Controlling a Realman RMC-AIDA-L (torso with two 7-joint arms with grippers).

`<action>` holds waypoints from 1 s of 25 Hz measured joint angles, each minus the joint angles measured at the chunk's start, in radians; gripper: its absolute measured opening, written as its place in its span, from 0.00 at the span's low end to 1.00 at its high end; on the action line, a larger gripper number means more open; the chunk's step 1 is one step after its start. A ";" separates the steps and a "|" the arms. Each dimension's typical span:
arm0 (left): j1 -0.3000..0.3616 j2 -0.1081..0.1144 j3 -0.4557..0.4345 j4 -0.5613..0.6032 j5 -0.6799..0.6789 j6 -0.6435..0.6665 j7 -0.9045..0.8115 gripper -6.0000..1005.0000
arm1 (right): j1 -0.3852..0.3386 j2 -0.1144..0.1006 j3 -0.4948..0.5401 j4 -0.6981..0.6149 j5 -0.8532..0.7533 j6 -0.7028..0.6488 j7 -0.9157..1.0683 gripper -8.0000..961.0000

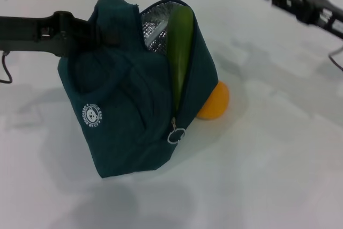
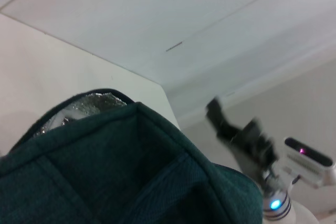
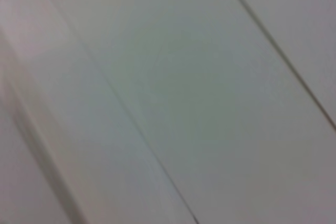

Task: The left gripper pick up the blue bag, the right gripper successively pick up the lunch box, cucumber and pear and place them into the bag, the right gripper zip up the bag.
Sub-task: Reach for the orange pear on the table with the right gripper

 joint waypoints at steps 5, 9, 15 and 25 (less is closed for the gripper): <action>0.001 0.002 -0.013 0.000 0.004 -0.008 0.000 0.05 | -0.001 -0.036 0.003 -0.007 -0.246 0.012 -0.035 0.85; 0.009 0.001 -0.014 -0.009 0.006 -0.025 -0.001 0.05 | 0.006 -0.012 0.004 -0.021 -0.362 0.083 -0.120 0.85; 0.012 0.001 -0.014 -0.027 0.007 -0.033 0.002 0.05 | 0.007 0.039 0.004 -0.087 -0.466 0.186 -0.200 0.84; 0.011 0.006 -0.015 -0.027 0.008 -0.036 0.005 0.05 | 0.001 0.074 0.018 -0.141 -0.525 0.234 -0.237 0.82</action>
